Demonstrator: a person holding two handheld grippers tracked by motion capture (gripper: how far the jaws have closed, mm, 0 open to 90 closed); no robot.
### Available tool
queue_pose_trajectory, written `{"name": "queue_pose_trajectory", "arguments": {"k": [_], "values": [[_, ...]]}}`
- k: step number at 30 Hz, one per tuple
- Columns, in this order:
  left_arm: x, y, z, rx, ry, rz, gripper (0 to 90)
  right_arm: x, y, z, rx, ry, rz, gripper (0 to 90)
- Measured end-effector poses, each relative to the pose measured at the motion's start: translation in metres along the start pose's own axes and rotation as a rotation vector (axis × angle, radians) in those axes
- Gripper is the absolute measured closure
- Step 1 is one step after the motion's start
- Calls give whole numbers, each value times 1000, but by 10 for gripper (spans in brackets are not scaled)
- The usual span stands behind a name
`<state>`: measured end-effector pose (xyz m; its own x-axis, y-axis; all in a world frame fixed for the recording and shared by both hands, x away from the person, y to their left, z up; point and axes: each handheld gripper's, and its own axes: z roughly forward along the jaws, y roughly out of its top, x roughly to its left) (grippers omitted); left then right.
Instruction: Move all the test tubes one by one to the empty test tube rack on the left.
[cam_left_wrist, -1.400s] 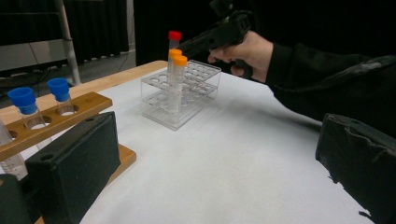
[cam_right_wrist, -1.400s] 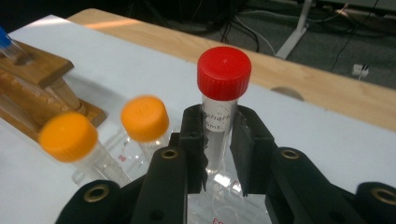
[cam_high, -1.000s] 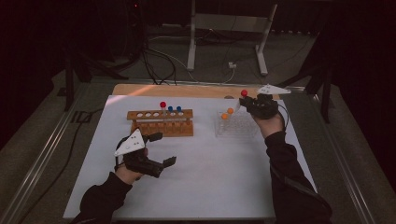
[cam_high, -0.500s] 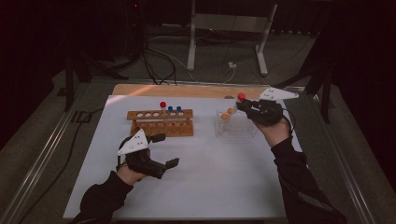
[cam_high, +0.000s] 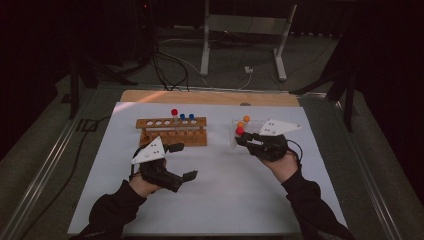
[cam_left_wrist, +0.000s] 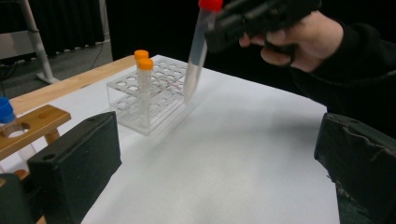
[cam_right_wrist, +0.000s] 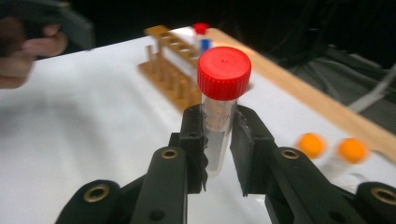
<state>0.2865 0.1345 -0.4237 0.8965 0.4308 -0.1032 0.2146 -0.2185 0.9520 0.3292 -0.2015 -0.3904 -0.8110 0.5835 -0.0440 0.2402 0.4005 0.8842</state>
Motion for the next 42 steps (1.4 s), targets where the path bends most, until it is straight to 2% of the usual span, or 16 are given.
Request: {"name": "queue_pose_trajectory", "arguments": {"k": [11,14,19,27,33,42], "values": [[-7,10,12,-7,-38,18,51,40,-22,18,33,97,-28,750],[-10,11,16,-12,-53,22,77,49,-26,23,47,116,-41,750],[-14,9,24,5,-65,42,170,58,-31,31,67,154,-40,750],[-17,9,35,33,-62,57,389,68,-29,32,62,184,-49,750],[-19,8,41,28,-54,75,536,69,-28,32,64,191,-48,750],[-21,8,49,38,-50,83,663,69,-28,34,71,190,-45,749]]}}
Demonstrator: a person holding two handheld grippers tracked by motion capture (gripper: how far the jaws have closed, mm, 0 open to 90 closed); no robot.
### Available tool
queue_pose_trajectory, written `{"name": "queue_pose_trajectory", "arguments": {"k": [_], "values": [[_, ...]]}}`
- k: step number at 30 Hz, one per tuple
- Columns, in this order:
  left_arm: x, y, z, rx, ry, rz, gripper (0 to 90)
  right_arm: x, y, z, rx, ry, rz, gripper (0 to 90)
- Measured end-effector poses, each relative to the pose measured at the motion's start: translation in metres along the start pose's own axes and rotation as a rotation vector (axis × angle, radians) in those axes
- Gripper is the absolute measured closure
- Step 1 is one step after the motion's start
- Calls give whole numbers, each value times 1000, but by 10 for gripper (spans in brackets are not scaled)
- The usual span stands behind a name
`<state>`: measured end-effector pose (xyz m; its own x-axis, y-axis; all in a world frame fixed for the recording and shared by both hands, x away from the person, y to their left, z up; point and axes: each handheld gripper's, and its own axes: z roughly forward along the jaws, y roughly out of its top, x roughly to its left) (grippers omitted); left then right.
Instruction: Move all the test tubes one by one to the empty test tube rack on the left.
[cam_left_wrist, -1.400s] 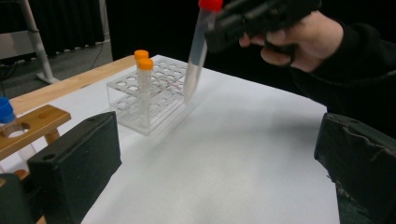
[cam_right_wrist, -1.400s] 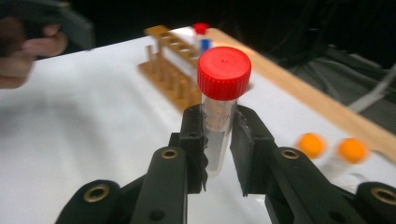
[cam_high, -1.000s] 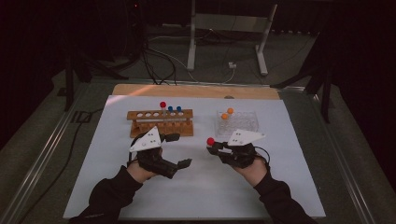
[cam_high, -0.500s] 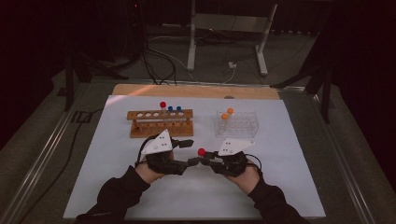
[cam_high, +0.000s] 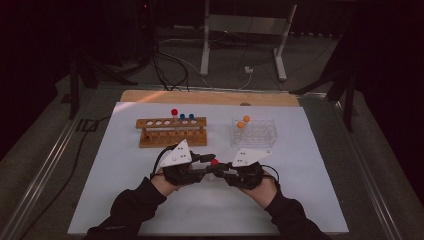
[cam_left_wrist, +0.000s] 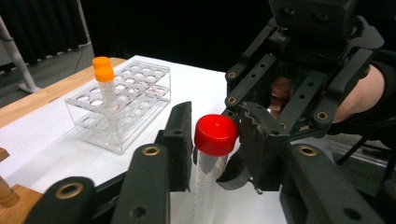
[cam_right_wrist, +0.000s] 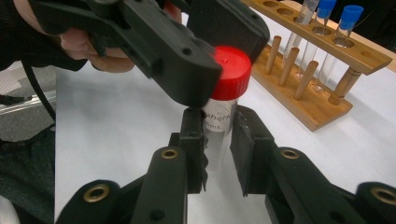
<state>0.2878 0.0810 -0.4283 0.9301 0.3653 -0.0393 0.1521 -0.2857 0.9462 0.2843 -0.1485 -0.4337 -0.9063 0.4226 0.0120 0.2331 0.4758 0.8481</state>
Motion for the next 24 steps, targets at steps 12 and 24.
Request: {"name": "queue_pose_trajectory", "arguments": {"k": [12,24], "values": [[1,4,-1,-1,29,27,715,0,1,-1,-21,-16,7,741],[21,19,-30,-26,109,17,717,-3,-2,-14,-105,-85,51,382]]}}
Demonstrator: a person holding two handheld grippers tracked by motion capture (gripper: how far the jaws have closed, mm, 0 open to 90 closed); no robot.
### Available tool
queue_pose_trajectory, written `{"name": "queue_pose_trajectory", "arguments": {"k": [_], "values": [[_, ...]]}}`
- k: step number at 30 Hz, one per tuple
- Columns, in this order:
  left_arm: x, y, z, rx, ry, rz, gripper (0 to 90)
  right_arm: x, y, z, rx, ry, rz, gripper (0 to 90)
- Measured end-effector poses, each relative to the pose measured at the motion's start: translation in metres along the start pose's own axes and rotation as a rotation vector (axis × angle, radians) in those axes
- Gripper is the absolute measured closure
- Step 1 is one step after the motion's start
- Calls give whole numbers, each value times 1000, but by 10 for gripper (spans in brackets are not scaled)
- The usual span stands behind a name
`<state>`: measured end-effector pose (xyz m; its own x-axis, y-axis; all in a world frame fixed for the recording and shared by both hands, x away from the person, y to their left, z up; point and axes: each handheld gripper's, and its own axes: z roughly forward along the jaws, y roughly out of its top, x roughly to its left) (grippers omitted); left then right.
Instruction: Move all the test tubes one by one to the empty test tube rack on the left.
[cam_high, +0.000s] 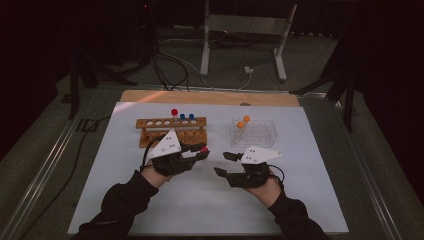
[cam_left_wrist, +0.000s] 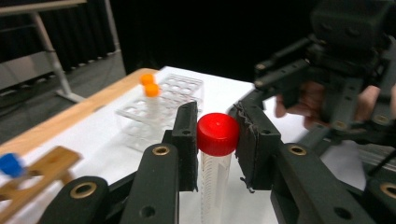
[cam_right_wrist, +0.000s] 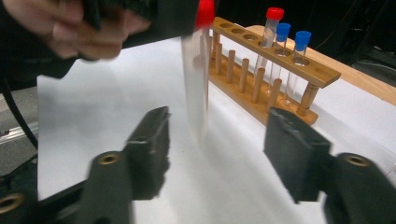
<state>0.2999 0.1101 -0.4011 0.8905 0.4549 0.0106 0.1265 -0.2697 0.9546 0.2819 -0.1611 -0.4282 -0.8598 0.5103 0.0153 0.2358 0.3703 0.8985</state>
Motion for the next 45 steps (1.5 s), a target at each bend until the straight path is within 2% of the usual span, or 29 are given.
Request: {"name": "queue_pose_trajectory", "arguments": {"k": [4,6,10,13,15,17,23,28,32,35,45], "values": [[12,7,-12,13,54,2,717,0,-1,0,-7,6,14,249],[18,11,-18,18,79,0,717,0,-1,0,-13,15,26,209],[32,17,-33,12,129,-7,718,0,0,0,-24,-3,33,143],[42,21,-41,11,166,-8,718,-3,0,-1,-37,26,66,85],[49,23,-45,10,192,-11,718,-4,1,-1,-32,34,63,32],[55,24,-49,9,212,-17,717,-4,0,-2,-34,47,60,19],[76,27,-56,-4,277,-38,717,-4,0,-2,-18,40,43,18],[94,23,-57,-4,338,-58,717,-4,-1,-4,-44,1,16,18],[106,20,-54,-4,378,-76,717,-4,-1,-4,-51,0,6,18],[115,18,-50,-5,392,-96,717,-3,-1,-4,-52,2,6,18],[136,8,-33,10,449,-121,717,-3,0,-6,-56,12,12,18]]}}
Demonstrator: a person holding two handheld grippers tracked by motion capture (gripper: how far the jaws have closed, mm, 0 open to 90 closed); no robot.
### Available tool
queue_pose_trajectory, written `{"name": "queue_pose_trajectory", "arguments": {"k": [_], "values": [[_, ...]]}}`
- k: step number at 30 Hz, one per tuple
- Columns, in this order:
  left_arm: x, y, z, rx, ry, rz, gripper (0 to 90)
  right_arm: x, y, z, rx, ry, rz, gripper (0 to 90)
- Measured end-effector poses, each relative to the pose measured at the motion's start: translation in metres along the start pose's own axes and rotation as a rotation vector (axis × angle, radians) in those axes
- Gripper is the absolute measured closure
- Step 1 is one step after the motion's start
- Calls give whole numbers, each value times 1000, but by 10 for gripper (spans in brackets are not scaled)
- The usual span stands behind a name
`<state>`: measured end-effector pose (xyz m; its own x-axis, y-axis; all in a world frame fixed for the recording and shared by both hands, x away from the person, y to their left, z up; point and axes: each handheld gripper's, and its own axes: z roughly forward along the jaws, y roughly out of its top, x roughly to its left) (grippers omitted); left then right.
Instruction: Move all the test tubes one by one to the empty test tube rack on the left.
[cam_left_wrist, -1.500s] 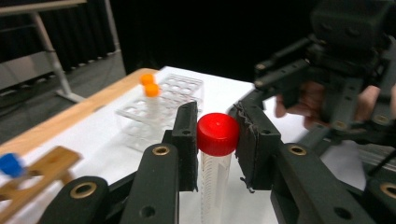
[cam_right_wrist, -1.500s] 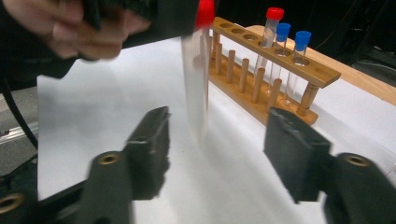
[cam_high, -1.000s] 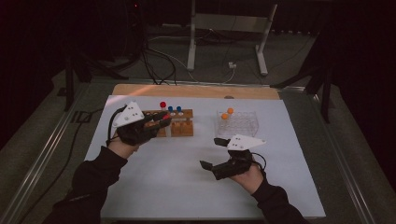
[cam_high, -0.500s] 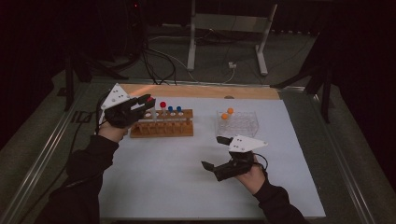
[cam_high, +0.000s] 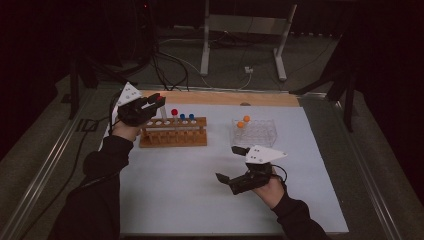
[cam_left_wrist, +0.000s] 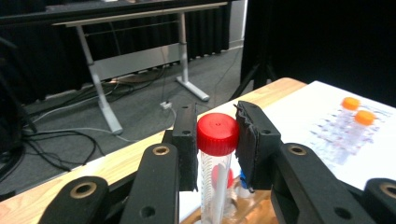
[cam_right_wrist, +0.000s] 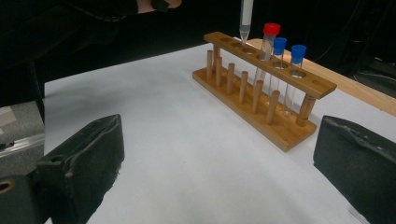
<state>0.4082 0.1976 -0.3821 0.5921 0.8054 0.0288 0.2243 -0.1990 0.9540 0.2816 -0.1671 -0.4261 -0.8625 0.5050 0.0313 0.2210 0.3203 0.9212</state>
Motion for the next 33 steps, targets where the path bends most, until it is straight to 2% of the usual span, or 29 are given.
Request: {"name": "queue_pose_trajectory", "arguments": {"k": [4,6,11,20,26,33], "values": [[5,-7,8,-3,20,-36,717,-1,-1,0,0,-1,1,18],[7,-11,12,8,34,-36,717,-1,-1,0,-1,4,7,18],[8,-21,17,16,32,-57,717,-1,-2,0,1,12,9,18],[0,-39,27,51,26,-62,717,0,-1,0,3,16,8,18],[0,-52,31,67,28,-83,717,-1,-1,-1,-3,19,11,18],[-2,-65,35,84,33,-81,716,0,-2,0,0,20,9,18]]}}
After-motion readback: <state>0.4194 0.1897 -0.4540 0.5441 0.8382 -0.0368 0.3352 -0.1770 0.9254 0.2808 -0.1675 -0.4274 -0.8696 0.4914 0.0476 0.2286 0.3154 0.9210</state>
